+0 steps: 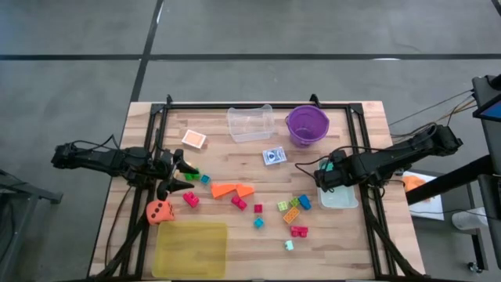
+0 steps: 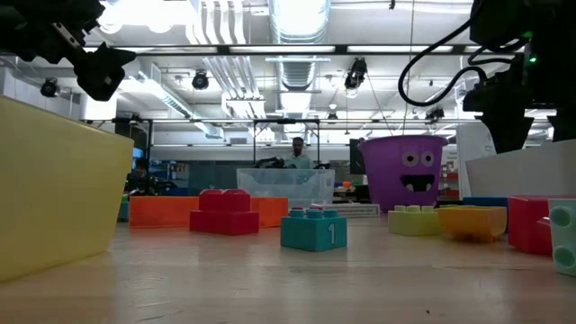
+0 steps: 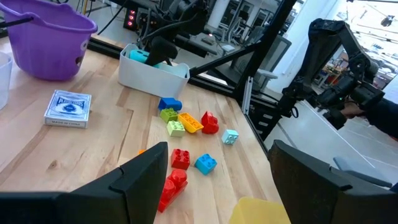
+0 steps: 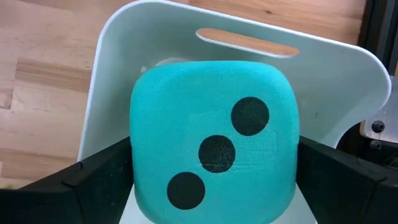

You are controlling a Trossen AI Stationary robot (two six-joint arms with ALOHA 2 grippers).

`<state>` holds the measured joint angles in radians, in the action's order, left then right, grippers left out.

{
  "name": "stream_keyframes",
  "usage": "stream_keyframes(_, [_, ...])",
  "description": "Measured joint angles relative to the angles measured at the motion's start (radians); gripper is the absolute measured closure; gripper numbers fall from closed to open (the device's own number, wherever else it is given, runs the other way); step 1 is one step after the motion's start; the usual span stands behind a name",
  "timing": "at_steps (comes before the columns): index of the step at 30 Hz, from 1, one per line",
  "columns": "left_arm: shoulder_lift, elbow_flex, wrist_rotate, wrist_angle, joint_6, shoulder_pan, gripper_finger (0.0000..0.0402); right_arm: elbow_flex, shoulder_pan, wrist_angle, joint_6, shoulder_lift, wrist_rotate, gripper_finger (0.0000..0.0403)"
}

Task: Pick & Place Toys
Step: Put the light blue dice into the white bin

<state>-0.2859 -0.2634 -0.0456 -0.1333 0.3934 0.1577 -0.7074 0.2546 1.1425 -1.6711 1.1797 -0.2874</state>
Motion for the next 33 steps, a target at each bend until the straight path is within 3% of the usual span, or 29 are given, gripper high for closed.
stream_keyframes(33, [0.000,0.000,0.000,0.000,0.000,0.000,0.0128,-0.008,0.000,0.002,0.030,-0.006,0.027,0.0017])
